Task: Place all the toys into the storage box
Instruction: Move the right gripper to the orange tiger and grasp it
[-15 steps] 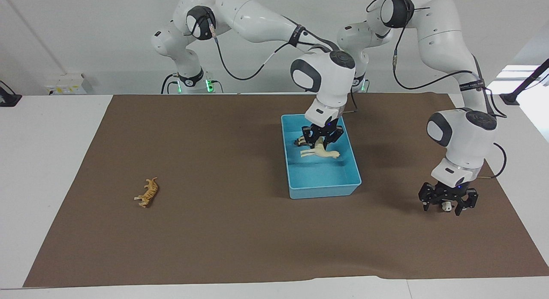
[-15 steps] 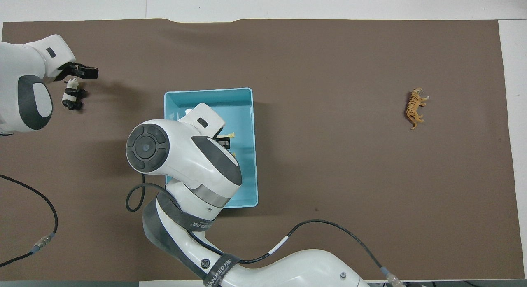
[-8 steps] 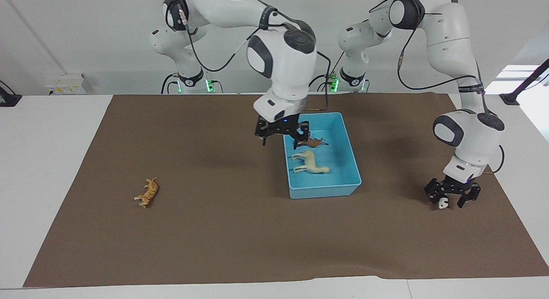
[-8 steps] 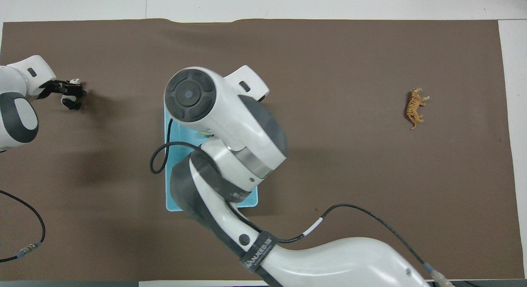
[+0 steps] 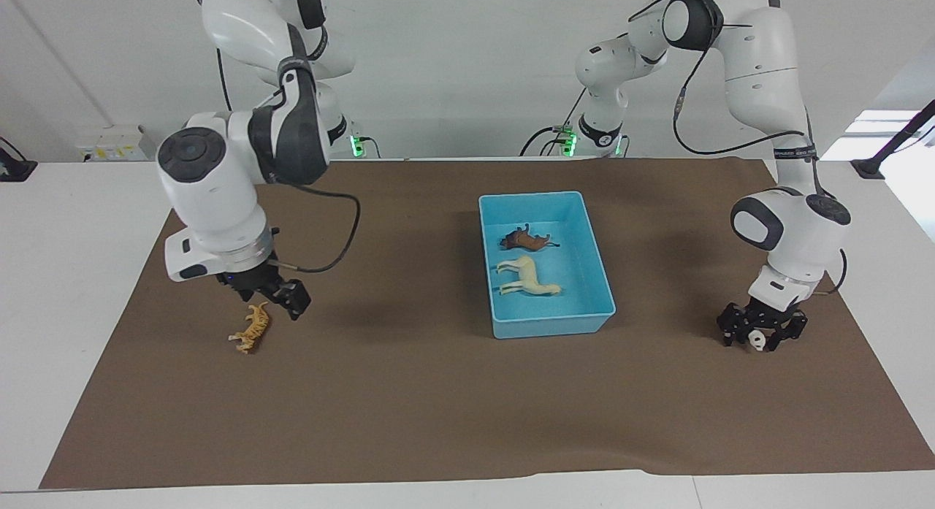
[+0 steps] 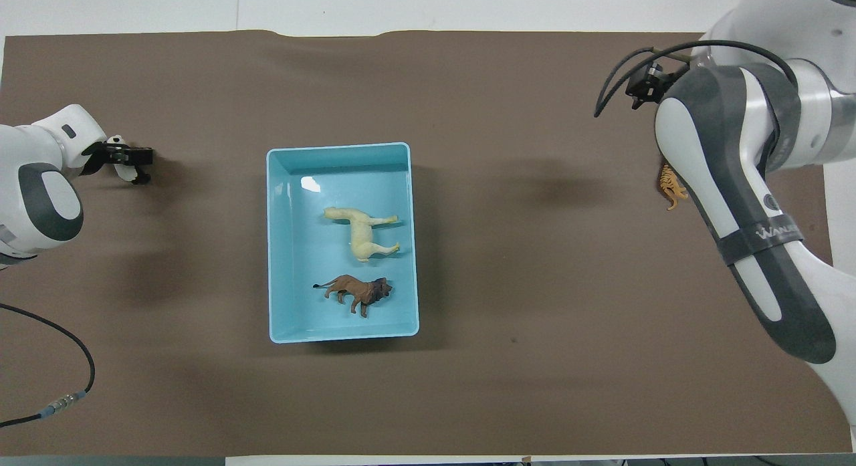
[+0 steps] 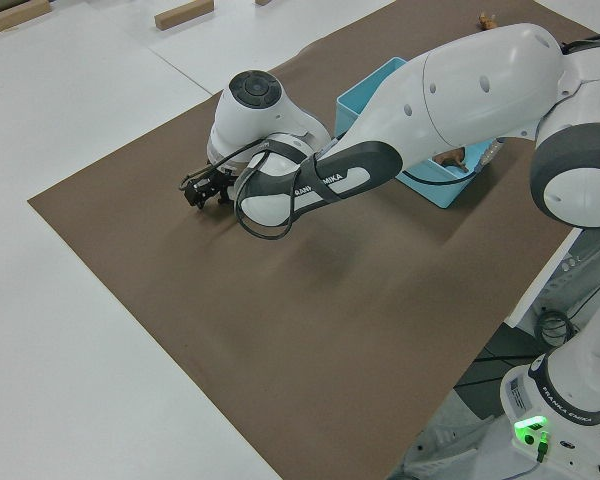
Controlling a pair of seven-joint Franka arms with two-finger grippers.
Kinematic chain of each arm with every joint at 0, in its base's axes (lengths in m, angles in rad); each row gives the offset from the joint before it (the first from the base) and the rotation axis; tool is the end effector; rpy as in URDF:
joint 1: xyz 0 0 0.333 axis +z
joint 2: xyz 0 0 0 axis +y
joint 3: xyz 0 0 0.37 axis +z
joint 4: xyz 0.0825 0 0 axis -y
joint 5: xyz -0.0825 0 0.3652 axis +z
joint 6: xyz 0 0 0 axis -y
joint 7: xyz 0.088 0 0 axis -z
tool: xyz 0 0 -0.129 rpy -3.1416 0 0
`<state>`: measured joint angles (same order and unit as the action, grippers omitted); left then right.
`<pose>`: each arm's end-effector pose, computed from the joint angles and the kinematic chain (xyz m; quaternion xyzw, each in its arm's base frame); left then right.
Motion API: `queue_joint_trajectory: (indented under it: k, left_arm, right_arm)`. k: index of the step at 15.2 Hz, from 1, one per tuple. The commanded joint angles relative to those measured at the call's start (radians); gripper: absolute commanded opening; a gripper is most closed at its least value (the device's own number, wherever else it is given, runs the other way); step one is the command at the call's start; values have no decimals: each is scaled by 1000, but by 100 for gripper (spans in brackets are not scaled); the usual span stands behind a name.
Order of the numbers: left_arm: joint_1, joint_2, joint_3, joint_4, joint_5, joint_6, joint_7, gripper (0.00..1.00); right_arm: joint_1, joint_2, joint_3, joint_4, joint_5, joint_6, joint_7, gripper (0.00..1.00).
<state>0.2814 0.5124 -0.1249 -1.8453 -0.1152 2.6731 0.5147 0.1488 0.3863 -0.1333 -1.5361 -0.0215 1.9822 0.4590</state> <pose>0.6826 0.1205 0.3214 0.9786 -0.1170 0.1693 0.0073 0.6819 0.0225 0.4749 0.9765 -0.2103 0.0388 0.0265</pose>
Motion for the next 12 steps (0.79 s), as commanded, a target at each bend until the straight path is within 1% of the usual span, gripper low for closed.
queue_joint_trajectory:
  k: [1, 2, 4, 6, 7, 8, 9, 12]
  left_arm:
    - [-11, -12, 4, -37, -20, 16, 5, 5]
    - [-28, -12, 4, -32, -20, 14, -2, 0]
    - [-48, -11, 4, -19, -24, 10, -21, 0]
    - [-92, -11, 4, 18, -30, -8, -100, 0]
    - [-112, -11, 4, 52, -32, -39, -157, 0]
    - [-134, -12, 4, 92, -32, -82, -226, 0]
    - [-171, -20, 5, 133, -32, -144, -308, 0]
    - [-258, -110, 4, 188, -32, -312, -563, 0]
  right_arm:
    - [-58, -90, 12, -237, 8, 170, 6, 100]
    - [-95, -66, 14, -237, 9, 193, 9, 100]
    - [-123, -34, 14, -257, 9, 217, 0, 100]
    - [-124, -3, 14, -304, 9, 344, 6, 100]
    - [-123, 11, 14, -337, 8, 404, 10, 100]
    - [-117, 23, 14, -345, 8, 437, 12, 100]
    - [-109, 31, 14, -345, 9, 443, 13, 100]
    - [-110, 37, 14, -351, 8, 460, 4, 100]
